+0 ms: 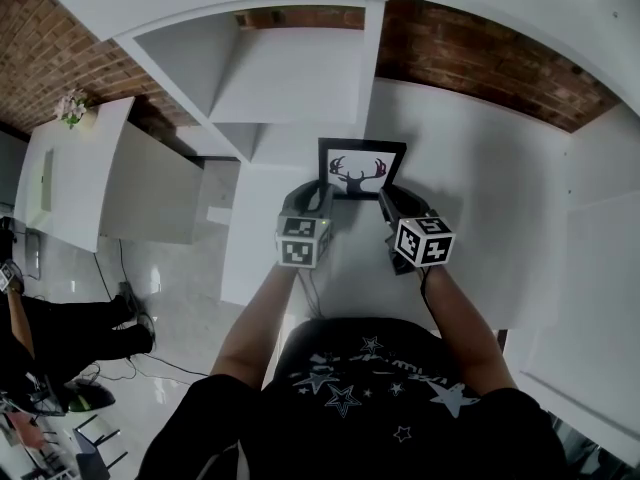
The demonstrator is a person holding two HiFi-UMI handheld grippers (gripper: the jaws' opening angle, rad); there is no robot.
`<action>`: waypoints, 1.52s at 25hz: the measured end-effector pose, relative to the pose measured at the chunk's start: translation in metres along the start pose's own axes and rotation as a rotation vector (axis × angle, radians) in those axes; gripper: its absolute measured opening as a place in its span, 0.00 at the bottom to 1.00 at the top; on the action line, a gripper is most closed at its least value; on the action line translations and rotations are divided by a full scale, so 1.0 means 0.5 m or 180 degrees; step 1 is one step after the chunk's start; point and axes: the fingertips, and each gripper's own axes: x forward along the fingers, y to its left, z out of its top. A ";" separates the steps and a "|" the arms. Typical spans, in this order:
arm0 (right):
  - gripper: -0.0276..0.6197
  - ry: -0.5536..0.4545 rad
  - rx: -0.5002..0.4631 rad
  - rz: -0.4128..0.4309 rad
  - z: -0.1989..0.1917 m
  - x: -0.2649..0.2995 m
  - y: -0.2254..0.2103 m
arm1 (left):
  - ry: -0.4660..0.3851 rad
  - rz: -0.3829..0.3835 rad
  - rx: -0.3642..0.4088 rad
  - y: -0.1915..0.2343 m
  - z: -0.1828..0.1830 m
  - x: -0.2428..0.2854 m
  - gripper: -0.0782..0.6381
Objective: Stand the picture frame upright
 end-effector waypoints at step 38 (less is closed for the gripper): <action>0.25 0.0066 -0.0218 -0.0017 -0.027 -0.012 -0.013 | 0.0120 0.0290 -0.0153 0.006 -0.023 -0.010 0.36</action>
